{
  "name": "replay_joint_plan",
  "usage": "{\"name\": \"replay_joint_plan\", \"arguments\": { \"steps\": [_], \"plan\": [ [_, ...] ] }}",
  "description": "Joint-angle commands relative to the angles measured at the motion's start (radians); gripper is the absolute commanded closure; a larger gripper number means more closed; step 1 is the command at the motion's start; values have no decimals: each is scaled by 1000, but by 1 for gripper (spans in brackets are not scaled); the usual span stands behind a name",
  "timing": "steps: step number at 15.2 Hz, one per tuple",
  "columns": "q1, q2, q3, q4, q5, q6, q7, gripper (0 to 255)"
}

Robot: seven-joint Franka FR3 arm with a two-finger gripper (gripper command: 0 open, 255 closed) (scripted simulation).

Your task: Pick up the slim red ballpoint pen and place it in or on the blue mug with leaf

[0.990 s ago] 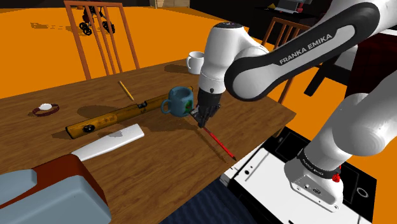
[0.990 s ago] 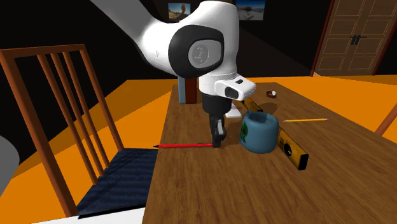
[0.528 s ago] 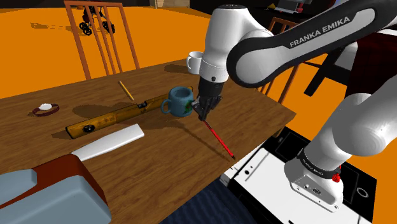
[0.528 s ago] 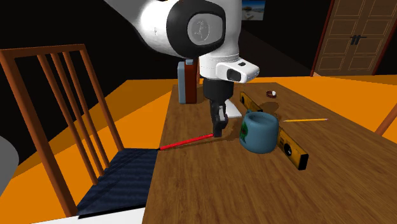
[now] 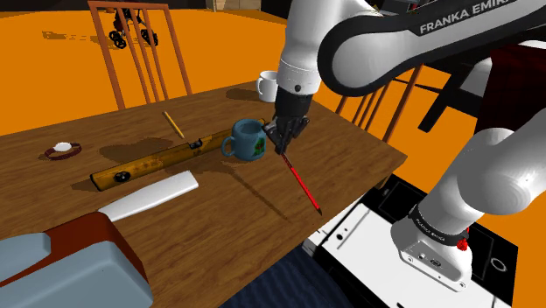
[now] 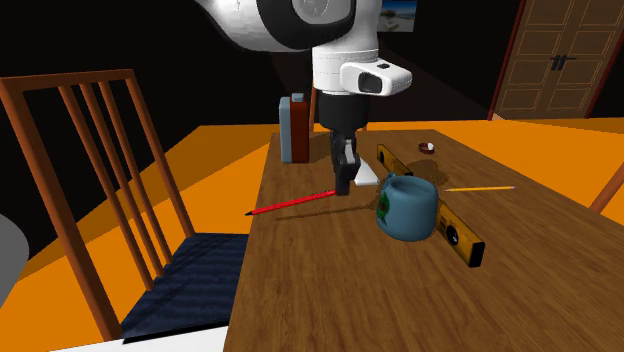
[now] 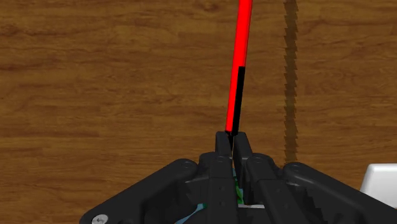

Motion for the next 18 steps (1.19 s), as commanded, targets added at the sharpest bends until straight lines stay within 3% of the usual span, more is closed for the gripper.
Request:
{"name": "replay_joint_plan", "arguments": {
  "steps": [1, 14, 18],
  "plan": [
    [1, -11, -4, 19, 0, -30, 1, 255],
    [-2, -60, -34, 151, -7, -210, 2, 255],
    [-46, 95, -27, 291, -72, -203, 4, 255]
  ]
}}
